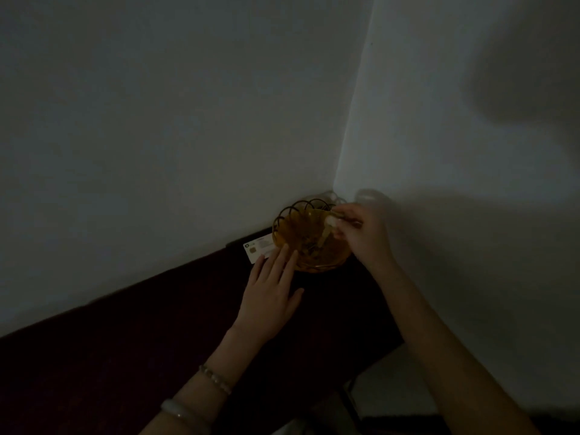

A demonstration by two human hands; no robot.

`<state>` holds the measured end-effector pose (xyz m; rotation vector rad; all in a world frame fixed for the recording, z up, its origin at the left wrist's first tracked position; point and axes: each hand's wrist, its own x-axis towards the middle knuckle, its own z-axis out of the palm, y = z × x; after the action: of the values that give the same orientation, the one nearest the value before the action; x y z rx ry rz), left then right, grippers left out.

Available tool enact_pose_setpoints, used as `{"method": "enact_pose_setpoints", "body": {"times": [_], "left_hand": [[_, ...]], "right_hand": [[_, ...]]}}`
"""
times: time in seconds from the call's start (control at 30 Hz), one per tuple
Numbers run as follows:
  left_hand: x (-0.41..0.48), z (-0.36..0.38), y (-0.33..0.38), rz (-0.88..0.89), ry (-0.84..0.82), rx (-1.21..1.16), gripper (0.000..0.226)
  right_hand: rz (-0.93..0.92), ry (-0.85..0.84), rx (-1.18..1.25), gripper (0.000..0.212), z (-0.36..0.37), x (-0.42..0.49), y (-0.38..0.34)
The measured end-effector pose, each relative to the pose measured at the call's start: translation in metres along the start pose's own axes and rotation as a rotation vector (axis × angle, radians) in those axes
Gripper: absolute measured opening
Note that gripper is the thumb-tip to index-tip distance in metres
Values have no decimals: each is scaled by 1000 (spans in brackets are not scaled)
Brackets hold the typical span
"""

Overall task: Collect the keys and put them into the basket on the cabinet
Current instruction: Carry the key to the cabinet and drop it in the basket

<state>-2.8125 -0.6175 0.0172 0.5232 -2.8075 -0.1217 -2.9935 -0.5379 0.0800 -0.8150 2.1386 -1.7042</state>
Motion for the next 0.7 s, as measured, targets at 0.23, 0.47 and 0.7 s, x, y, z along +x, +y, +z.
{"method": "enact_pose_setpoints", "body": {"times": [0.23, 0.47, 0.7], "left_hand": [[3, 8, -1, -19, -16, -14, 62], [2, 8, 1, -38, -11, -19, 61], [1, 7, 0, -51, -40, 15, 61]], "right_hand": [[103, -286, -274, 27, 23, 41, 34], [134, -410, -503, 21, 37, 62, 54], [136, -427, -697, 20, 44, 66, 54]]}}
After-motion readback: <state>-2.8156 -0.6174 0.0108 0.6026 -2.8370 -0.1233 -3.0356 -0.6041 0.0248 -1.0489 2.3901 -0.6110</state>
